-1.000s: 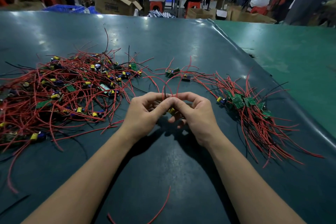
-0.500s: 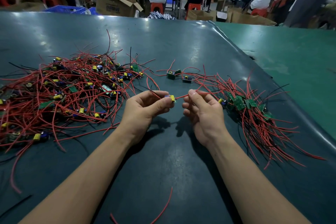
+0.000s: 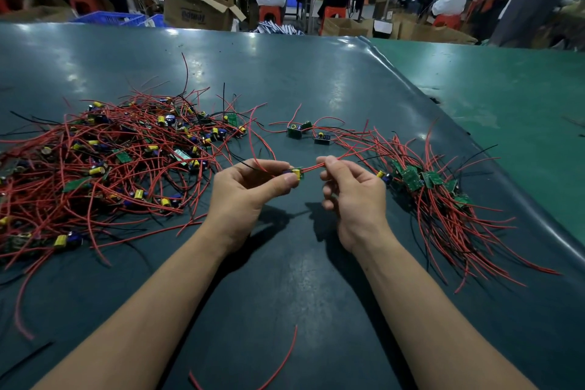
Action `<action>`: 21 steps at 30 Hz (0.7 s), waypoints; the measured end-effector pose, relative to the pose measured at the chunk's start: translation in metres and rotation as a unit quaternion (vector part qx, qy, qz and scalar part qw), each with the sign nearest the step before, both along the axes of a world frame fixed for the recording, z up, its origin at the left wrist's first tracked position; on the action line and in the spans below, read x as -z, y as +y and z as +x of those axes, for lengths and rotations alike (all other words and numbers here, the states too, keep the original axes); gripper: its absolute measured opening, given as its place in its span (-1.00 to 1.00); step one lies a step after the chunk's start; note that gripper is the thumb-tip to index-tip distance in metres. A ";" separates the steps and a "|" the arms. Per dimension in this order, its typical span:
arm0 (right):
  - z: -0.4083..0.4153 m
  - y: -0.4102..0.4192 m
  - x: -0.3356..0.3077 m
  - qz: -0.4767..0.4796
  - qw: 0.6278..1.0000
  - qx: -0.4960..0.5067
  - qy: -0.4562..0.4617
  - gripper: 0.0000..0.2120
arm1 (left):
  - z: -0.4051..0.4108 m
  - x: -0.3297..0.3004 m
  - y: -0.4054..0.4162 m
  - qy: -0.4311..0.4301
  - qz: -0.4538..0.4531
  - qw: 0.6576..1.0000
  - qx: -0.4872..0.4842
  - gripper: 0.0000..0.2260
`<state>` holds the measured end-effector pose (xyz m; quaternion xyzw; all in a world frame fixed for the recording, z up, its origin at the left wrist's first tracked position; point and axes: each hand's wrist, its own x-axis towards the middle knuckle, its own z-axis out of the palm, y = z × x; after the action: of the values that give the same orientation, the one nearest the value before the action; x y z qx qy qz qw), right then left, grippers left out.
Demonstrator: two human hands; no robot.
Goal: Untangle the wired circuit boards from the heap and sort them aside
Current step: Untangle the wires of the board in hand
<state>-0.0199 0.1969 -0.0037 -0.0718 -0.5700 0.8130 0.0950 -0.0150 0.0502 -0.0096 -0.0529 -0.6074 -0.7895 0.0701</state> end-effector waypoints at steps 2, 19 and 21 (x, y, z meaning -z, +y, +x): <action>-0.003 0.005 -0.001 -0.012 0.999 0.045 0.001 -0.79 | -0.001 -0.001 -0.001 -0.014 0.021 1.000 0.006 -0.76; -0.011 0.021 -0.009 -0.227 0.966 0.114 -0.057 -0.79 | -0.004 -0.001 -0.006 -0.022 0.050 0.998 0.027 -0.75; -0.012 0.023 -0.010 -0.236 0.963 0.117 -0.049 -0.78 | -0.004 0.000 -0.007 -0.019 0.053 0.998 0.031 -0.78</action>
<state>-0.0316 0.2195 0.0060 -0.1983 -0.3538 0.9029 0.1422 -0.0191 0.0432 -0.0092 -0.0525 -0.5639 -0.8234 0.0365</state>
